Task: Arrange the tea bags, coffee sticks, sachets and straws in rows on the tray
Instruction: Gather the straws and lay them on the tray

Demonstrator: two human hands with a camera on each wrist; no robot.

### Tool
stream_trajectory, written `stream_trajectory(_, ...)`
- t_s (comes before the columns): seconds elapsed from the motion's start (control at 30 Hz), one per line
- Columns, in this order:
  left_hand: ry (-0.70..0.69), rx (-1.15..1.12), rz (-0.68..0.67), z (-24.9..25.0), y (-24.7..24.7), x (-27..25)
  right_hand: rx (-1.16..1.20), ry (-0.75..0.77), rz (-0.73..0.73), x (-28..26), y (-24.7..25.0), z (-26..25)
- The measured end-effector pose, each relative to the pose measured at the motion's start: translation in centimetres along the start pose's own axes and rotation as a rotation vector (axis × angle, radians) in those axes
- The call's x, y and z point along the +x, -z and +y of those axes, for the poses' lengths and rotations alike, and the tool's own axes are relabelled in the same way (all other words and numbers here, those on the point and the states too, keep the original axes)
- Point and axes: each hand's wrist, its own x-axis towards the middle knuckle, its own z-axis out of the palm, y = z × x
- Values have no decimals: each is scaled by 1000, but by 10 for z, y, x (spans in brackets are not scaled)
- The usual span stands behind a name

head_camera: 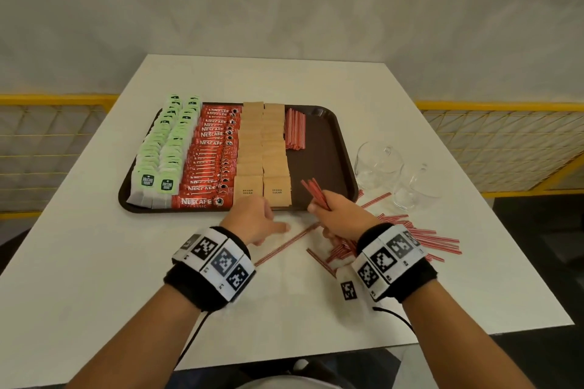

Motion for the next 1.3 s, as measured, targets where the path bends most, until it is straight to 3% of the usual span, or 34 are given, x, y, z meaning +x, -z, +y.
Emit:
stream_trajectory(0.1, -3, 133, -80, 4, -9, -1, 143, -29, 11, -1, 3, 1)
stream_trajectory(0.33, -97, 390, -37, 17, -21, -1, 160, -80, -15, -4, 1, 7)
stream_trajectory(0.7, -144, 768, -94, 25, -35, -12, 242, -40, 19, 0, -11, 2)
stream_trajectory(0.93, -172, 538, -15, 14, -20, -15, 269, -50, 70, -3, -8, 10)
stream_trajectory(1.3, -235, 637, -27, 11, -17, -16, 292, -26, 92, -4, -14, 15)
